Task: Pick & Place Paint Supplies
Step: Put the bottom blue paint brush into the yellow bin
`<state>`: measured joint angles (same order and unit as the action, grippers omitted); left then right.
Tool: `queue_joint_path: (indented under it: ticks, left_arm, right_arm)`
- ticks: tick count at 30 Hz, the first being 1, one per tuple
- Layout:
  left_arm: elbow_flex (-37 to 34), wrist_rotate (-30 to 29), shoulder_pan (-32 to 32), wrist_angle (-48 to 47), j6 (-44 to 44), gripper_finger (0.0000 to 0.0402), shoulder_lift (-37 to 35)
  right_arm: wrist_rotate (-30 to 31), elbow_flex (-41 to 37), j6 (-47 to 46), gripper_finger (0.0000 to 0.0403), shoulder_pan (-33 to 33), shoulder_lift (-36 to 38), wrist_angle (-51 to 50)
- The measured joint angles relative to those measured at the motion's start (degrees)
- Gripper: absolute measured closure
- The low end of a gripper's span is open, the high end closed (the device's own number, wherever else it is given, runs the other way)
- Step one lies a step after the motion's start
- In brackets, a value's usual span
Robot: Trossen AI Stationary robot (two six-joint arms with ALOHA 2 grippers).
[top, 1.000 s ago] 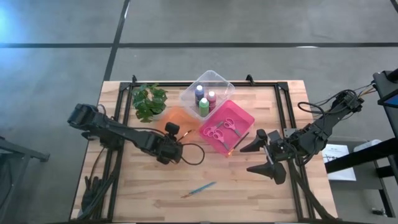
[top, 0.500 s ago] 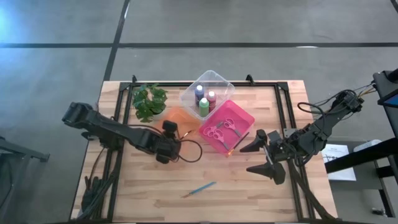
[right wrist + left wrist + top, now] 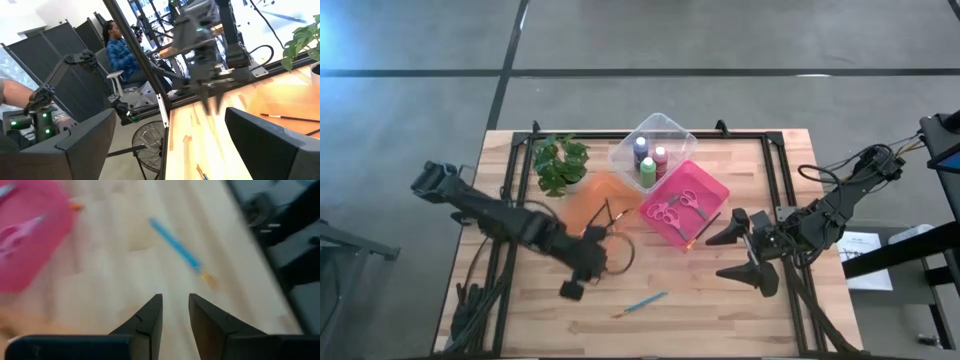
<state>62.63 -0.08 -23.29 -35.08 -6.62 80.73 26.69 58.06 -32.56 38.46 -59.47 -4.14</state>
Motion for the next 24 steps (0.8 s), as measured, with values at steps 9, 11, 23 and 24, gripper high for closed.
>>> queue_joint_path:
  ticks: [9, 11, 23, 24]
  left_arm:
    - [0.44, -5.53, -11.29, 3.97, -17.13, 0.0299, 1.84]
    - [1.52, -5.92, -13.06, 5.38, -20.16, 0.0299, 3.73]
    - [20.27, -7.18, -16.72, 4.79, -22.43, 0.0299, 24.97]
    - [22.26, -7.78, -16.55, 4.76, -22.43, 0.0299, 26.46]
  right_arm:
    - [-1.86, 0.0, 1.66, 0.0033, 0.02, 0.01, -0.14]
    - [-3.12, 0.0, 2.17, 0.0033, 0.04, 0.0, -0.24]
    - [-9.01, -0.02, 1.77, 0.0033, 2.02, 0.01, -5.6]
    - [-9.09, -0.02, 1.47, 0.0033, 2.65, 0.01, -6.6]
